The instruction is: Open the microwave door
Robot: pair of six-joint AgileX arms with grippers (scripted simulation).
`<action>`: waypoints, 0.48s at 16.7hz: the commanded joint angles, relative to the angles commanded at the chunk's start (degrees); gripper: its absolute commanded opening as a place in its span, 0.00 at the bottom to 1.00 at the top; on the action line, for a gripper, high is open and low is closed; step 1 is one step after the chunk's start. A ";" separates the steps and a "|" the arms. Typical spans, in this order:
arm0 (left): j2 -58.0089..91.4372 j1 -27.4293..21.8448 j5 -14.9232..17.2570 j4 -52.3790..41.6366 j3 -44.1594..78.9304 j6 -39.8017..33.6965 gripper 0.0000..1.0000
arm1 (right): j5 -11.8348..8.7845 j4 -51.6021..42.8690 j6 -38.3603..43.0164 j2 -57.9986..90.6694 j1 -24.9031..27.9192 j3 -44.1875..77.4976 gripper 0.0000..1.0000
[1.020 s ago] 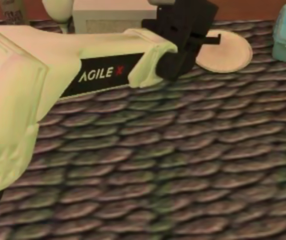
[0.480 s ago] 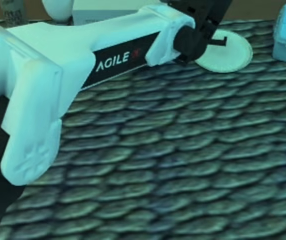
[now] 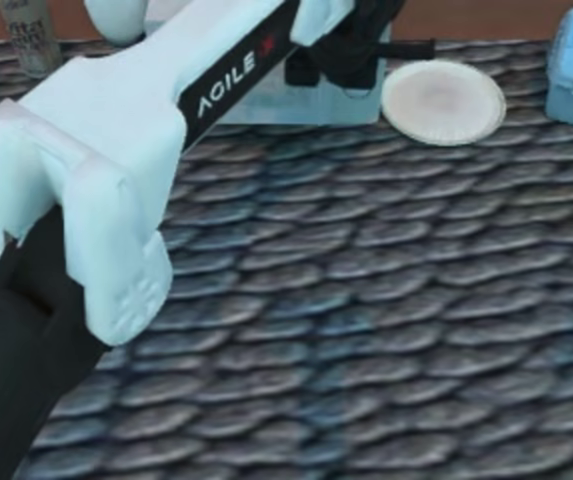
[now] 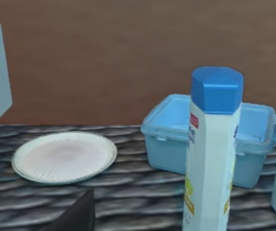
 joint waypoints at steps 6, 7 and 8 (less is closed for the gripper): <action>3.57 1.45 3.89 -12.09 11.52 -2.70 0.00 | 0.00 0.00 0.00 0.00 0.00 0.00 1.00; 3.57 1.45 3.89 -12.09 11.52 -2.70 0.00 | 0.00 0.00 0.00 0.00 0.00 0.00 1.00; 3.57 1.45 3.89 -12.09 11.52 -2.70 0.00 | 0.00 0.00 0.00 0.00 0.00 0.00 1.00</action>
